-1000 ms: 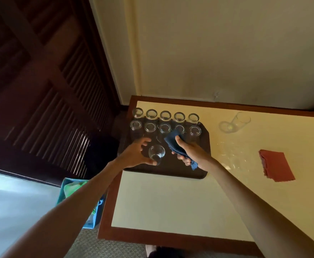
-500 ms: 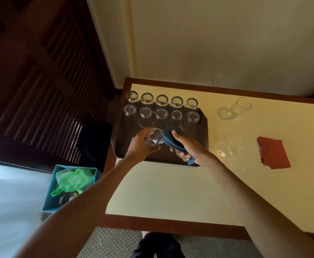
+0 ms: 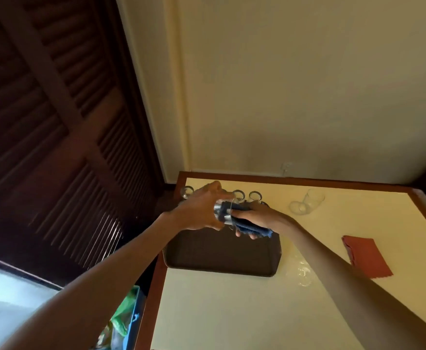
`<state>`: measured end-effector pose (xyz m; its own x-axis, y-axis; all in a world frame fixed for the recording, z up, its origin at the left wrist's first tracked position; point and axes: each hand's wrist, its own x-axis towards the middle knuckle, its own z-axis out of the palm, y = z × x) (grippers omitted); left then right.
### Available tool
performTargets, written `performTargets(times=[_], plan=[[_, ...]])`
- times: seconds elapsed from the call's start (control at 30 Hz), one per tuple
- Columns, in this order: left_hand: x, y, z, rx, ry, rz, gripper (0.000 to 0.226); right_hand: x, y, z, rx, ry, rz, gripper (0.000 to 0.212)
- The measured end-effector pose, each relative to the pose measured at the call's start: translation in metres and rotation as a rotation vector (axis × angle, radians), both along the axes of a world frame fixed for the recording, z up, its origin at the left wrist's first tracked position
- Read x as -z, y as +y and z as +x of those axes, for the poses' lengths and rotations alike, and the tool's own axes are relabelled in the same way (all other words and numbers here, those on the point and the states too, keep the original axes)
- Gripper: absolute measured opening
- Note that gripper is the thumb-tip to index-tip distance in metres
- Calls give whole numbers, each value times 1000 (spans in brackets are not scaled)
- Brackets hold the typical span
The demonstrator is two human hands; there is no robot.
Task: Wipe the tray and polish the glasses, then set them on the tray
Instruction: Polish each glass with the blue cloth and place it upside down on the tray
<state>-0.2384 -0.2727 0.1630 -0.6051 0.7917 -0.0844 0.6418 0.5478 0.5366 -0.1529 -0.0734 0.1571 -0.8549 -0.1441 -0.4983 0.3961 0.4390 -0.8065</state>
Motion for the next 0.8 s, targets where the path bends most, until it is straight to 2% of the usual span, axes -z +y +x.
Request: performTargets(times=[0.13, 0.27, 0.3, 0.37, 0.43, 0.47, 0.5, 0.57, 0.7, 0.8], plan=[[-46, 11, 3, 60, 16, 61, 96, -34, 4, 2, 59, 119, 39, 25], [-71, 6, -15, -23, -188, 157, 90, -52, 15, 5, 163, 228, 94, 20], [-73, 3, -21, -77, -287, 173, 82, -55, 18, 5, 183, 229, 88, 19], [-74, 2, -26, -248, -628, 199, 66, -59, 22, 4, 191, 228, 68, 15], [-72, 5, -22, -395, -932, 228, 70, -64, 23, 3, 195, 244, 55, 14], [-72, 10, -18, -439, -1001, 258, 72, -65, 23, 2, 204, 253, 61, 13], [-71, 16, -14, -484, -1022, 304, 70, -66, 24, 0, 201, 260, 92, 12], [-72, 29, -2, -545, -929, 368, 57, -64, 23, -6, 195, 264, 198, 13], [-75, 44, 12, -534, -718, 369, 46, -59, 14, -13, 329, 291, 228, 44], [-80, 45, 14, -516, -677, 426, 44, -63, 10, -17, 377, 425, 308, 53]])
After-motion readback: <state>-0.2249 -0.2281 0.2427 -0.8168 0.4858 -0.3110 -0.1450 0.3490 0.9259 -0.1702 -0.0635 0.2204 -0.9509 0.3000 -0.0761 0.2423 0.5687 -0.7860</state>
